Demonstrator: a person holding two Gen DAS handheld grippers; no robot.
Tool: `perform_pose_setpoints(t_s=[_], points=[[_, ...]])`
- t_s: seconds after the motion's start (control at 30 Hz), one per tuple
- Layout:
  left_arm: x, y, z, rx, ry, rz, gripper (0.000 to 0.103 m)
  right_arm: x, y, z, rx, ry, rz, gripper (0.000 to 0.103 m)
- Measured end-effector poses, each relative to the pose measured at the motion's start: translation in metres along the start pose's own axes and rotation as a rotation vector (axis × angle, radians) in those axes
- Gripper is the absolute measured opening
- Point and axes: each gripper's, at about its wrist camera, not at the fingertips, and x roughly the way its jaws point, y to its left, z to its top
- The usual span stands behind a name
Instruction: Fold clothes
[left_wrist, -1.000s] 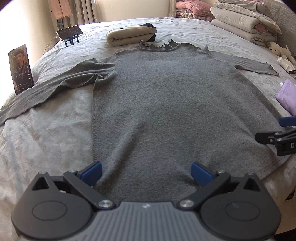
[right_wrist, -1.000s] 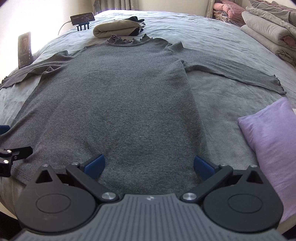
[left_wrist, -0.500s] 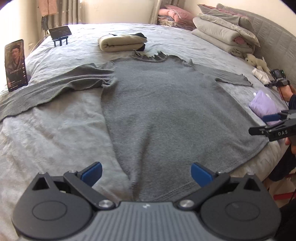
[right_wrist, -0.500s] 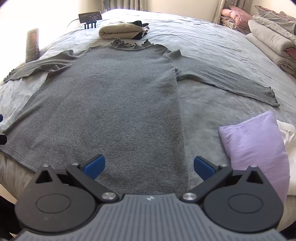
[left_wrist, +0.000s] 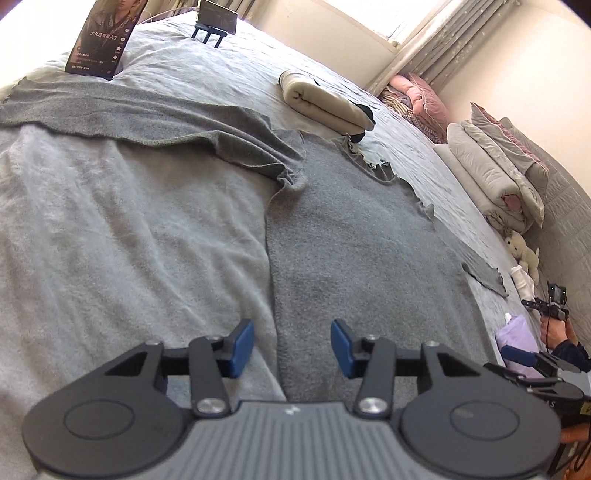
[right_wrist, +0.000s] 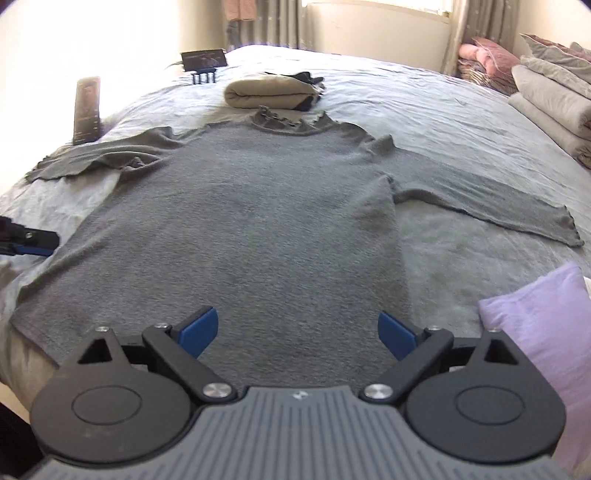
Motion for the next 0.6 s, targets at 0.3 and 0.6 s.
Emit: perform_pose_setpoints(t_s=[0.3,0.6], points=[[0.014,0.019,0.005,-0.082,-0.008,-0.042,0.005,-0.007,0.100,-0.006,-0.277,-0.108,0.392,0.068],[0.011,0.017,0.001,-0.026,-0.057,-0.044,0.003,0.011,0.172,-0.023,-0.542,-0.126,0.496,0.037]])
